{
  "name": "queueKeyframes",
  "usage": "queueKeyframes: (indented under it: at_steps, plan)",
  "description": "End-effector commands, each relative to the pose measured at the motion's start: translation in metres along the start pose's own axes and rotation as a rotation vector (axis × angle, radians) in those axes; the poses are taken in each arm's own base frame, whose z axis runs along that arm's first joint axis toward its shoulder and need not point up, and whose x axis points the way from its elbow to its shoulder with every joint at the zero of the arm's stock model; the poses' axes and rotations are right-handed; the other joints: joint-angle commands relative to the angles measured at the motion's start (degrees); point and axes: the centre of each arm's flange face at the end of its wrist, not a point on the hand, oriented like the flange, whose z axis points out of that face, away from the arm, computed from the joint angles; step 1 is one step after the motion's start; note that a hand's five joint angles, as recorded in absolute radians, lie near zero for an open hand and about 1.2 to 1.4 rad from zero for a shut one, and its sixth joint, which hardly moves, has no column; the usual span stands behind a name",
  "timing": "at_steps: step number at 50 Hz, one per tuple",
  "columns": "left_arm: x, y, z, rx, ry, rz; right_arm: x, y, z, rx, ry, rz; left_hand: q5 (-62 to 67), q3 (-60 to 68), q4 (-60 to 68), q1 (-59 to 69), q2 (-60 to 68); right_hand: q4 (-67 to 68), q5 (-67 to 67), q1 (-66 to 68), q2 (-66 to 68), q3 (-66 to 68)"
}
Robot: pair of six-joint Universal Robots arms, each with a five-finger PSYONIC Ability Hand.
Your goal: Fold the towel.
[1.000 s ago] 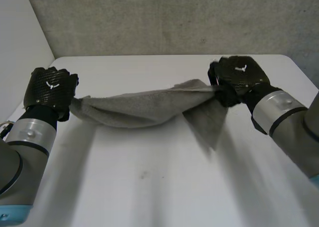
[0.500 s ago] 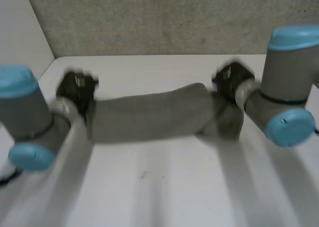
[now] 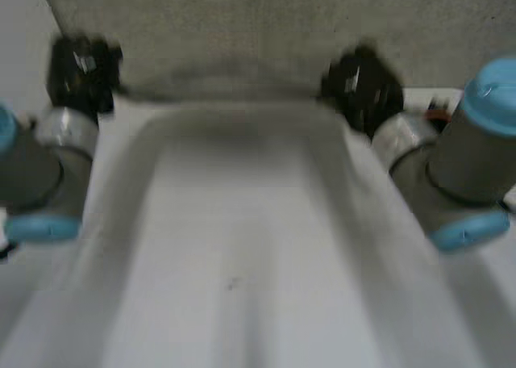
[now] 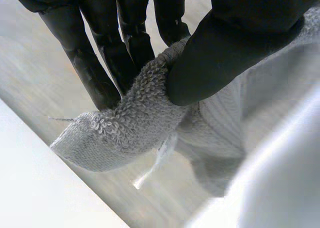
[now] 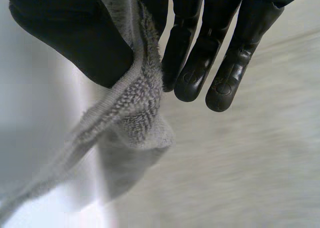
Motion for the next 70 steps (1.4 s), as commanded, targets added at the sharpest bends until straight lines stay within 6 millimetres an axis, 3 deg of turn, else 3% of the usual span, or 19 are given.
queueKeyframes:
  at_steps: [1,5,7,10,12,14,20,24,32,45,61,70]
  plan:
    - [0.044,0.077,-0.068,-0.212,0.163,0.011,-0.093,0.05,-0.039,-0.146,-0.389,0.082,10.6,10.3,10.2,10.9,10.2,11.8,12.9,24.1,12.7,12.0]
    - [0.055,0.099,-0.079,-0.286,0.198,0.013,-0.113,0.063,-0.043,-0.165,-0.455,0.111,10.6,10.3,10.2,10.9,10.2,11.8,12.9,24.1,12.7,12.0]
    - [0.056,0.105,-0.082,-0.313,0.204,0.014,-0.12,0.074,-0.042,-0.201,-0.464,0.138,10.6,10.3,10.2,10.9,10.2,0.4,1.4,12.7,1.2,0.6]
    - [0.052,0.105,-0.081,-0.316,0.194,0.015,-0.116,0.076,-0.04,-0.219,-0.446,0.175,10.6,10.3,10.2,10.9,10.2,-5.6,-4.6,6.7,-4.8,-5.4]
    - [0.039,0.098,-0.076,-0.3,0.16,0.015,-0.105,0.078,-0.04,-0.268,-0.391,0.32,10.6,10.3,10.2,10.9,10.2,-32.0,-31.0,-19.7,-31.2,-31.8]
    - [0.035,0.094,-0.074,-0.29,0.149,0.014,-0.095,0.077,-0.04,-0.287,-0.349,0.408,10.6,10.3,10.2,10.9,10.2,-37.0,-36.0,-24.7,-36.2,-36.8]
    - [0.031,0.087,-0.074,-0.275,0.138,0.007,-0.061,0.083,-0.048,-0.316,-0.178,0.713,10.6,10.3,10.2,10.9,10.2,-38.4,-37.4,-26.1,-37.6,-38.2]
    - [0.032,0.086,-0.076,-0.275,0.143,0.006,-0.056,0.093,-0.06,-0.341,-0.112,0.863,10.6,10.3,10.2,10.9,10.2,-38.1,-37.0,-25.8,-37.2,-37.9]
    - [0.031,0.081,-0.081,-0.268,0.147,0.007,-0.058,0.117,-0.078,-0.453,-0.064,1.004,10.6,10.3,10.2,10.9,10.2,-38.1,-37.0,-25.8,-37.2,-37.9]
    - [0.029,0.08,-0.08,-0.264,0.141,0.008,-0.079,0.132,-0.081,-0.491,-0.08,1.019,10.6,10.3,10.2,10.9,10.2,-36.5,-35.5,-24.3,-35.7,-36.4]
    - [0.029,0.081,-0.08,-0.266,0.14,0.008,-0.071,0.149,-0.059,-0.447,0.039,0.955,10.6,10.3,10.2,10.9,10.2,-19.6,-18.6,-7.3,-18.7,-19.4]
    - [0.029,0.081,-0.081,-0.269,0.142,0.011,-0.068,0.163,-0.056,-0.479,0.06,0.941,10.6,10.3,10.2,10.9,10.2,-19.2,-18.2,-6.9,-18.4,-19.0]
